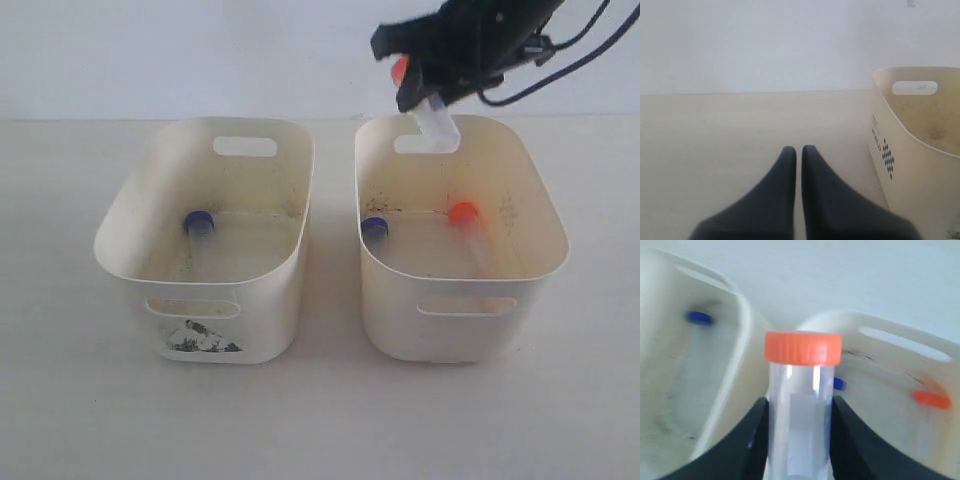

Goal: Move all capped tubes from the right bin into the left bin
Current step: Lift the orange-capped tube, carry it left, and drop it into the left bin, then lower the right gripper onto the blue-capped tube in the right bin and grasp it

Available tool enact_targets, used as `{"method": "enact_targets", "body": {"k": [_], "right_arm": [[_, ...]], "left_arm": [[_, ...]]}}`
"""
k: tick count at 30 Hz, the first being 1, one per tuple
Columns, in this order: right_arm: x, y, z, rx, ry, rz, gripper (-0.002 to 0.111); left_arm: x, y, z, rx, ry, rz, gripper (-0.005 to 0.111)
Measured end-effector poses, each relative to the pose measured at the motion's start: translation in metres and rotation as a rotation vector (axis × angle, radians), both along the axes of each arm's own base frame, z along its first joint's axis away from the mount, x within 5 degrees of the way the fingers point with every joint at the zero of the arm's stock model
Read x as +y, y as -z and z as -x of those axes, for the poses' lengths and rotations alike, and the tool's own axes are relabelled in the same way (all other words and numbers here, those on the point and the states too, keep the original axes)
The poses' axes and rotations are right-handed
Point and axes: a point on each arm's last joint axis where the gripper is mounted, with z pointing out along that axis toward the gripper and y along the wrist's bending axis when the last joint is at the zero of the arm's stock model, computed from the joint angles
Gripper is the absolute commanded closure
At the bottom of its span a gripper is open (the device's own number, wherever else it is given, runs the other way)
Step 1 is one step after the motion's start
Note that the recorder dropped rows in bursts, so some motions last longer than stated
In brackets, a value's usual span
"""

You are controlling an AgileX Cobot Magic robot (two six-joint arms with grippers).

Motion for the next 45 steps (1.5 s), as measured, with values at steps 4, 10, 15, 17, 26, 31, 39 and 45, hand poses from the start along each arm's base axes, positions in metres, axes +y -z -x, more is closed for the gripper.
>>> {"method": "enact_targets", "body": {"k": [4,10,15,17,26,31,39,45], "right_arm": [[0.026,-0.039,0.024,-0.124,-0.262,-0.234,0.105],[0.083,-0.04,0.037,-0.24,-0.507,-0.349,0.048],[0.115,-0.005,0.023,-0.224,-0.487,-0.33,0.099],[0.112,0.002,0.015,-0.208,-0.428,-0.322,0.107],[0.0,-0.052,0.033,-0.109,-0.092,-0.112,0.107],[-0.01,0.004,0.025,0.139,-0.041,0.023,0.109],[0.003,0.072,0.005,0.338,-0.067,-0.042,0.109],[-0.009,0.101,-0.012,0.397,0.0,-0.144,0.109]], "left_arm": [[0.0,0.0,0.0,0.0,0.0,0.0,0.102],[0.0,0.0,0.0,0.0,0.0,0.0,0.102],[0.0,0.0,0.0,0.0,0.0,0.0,0.102],[0.0,0.0,0.0,0.0,0.0,0.0,0.102],[0.0,0.0,0.0,0.0,0.0,0.0,0.102],[0.0,0.0,0.0,0.0,0.0,0.0,0.102],[0.0,0.0,0.0,0.0,0.0,0.0,0.102],[0.0,0.0,0.0,0.0,0.0,0.0,0.102]]}}
